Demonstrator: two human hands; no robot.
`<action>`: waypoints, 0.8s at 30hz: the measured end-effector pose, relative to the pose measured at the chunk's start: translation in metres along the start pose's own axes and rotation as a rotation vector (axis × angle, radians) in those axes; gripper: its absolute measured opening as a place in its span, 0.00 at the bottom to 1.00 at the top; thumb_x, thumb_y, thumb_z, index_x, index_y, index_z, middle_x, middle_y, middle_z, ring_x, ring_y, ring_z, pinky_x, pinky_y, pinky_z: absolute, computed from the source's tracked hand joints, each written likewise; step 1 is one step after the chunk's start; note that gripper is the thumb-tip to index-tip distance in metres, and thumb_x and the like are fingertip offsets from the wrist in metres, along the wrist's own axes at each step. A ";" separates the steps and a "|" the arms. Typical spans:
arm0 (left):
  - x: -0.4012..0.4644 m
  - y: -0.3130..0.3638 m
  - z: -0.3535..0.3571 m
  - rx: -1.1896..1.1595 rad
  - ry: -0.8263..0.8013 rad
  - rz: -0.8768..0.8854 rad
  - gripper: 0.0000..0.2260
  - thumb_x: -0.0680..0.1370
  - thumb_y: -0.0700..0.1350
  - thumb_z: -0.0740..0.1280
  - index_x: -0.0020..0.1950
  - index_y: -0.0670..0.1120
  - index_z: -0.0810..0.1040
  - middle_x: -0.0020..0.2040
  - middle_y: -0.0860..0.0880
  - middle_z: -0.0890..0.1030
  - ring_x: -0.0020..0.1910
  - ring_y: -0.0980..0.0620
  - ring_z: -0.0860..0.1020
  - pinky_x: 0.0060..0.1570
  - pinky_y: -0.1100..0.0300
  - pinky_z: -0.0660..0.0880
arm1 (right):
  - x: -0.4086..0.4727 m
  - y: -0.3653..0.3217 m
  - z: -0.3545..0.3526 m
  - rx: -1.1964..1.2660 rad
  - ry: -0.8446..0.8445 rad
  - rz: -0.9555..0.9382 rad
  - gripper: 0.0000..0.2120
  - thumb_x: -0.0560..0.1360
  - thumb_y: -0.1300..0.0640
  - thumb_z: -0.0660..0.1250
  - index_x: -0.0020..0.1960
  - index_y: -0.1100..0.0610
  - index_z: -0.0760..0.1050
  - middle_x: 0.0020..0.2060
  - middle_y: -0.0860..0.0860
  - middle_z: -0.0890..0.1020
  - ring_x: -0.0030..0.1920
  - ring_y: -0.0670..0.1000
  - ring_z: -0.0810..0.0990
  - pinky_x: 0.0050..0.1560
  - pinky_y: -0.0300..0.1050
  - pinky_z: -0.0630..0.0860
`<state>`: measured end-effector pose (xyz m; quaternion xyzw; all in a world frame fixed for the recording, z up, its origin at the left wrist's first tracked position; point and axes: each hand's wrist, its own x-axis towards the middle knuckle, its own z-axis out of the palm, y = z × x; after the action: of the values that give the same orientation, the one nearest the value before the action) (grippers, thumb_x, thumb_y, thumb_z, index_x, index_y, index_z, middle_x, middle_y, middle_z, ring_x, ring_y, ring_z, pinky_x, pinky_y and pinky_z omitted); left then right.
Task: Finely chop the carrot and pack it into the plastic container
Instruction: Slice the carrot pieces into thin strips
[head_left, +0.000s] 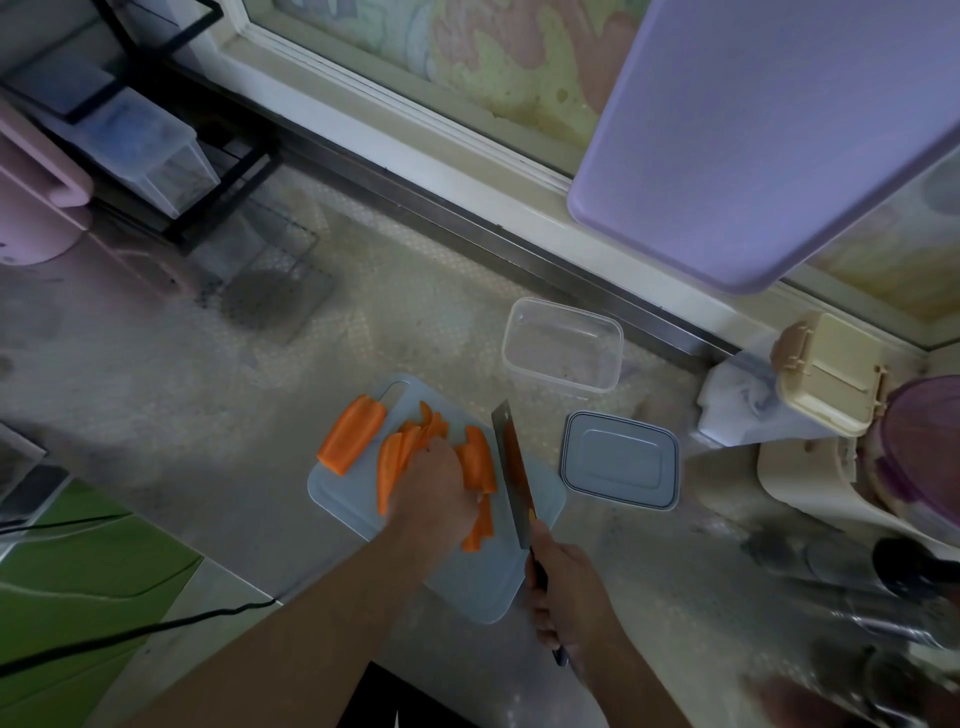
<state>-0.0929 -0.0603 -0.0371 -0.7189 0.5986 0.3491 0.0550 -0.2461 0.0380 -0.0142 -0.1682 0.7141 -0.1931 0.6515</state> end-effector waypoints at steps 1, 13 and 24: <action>0.001 0.001 -0.002 -0.002 -0.009 -0.009 0.11 0.80 0.53 0.70 0.55 0.48 0.74 0.49 0.51 0.80 0.50 0.51 0.80 0.56 0.53 0.80 | 0.001 0.001 0.000 -0.001 -0.003 -0.002 0.26 0.82 0.35 0.58 0.33 0.53 0.64 0.25 0.49 0.63 0.23 0.48 0.59 0.24 0.37 0.57; 0.003 -0.014 -0.017 -0.089 -0.206 0.008 0.13 0.84 0.40 0.62 0.39 0.44 0.74 0.40 0.46 0.81 0.47 0.44 0.84 0.49 0.53 0.81 | 0.000 -0.001 0.000 -0.011 -0.034 -0.004 0.27 0.83 0.37 0.57 0.31 0.52 0.64 0.24 0.49 0.63 0.23 0.47 0.59 0.25 0.38 0.56; 0.007 0.004 -0.017 -0.106 0.084 0.118 0.10 0.84 0.51 0.65 0.61 0.47 0.76 0.52 0.51 0.79 0.49 0.53 0.80 0.51 0.53 0.81 | -0.002 -0.003 -0.004 -0.028 -0.029 0.018 0.27 0.82 0.36 0.57 0.32 0.52 0.64 0.24 0.48 0.63 0.23 0.47 0.58 0.25 0.38 0.55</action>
<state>-0.0892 -0.0755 -0.0270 -0.6985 0.6222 0.3524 -0.0291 -0.2495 0.0364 -0.0109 -0.1735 0.7086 -0.1747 0.6613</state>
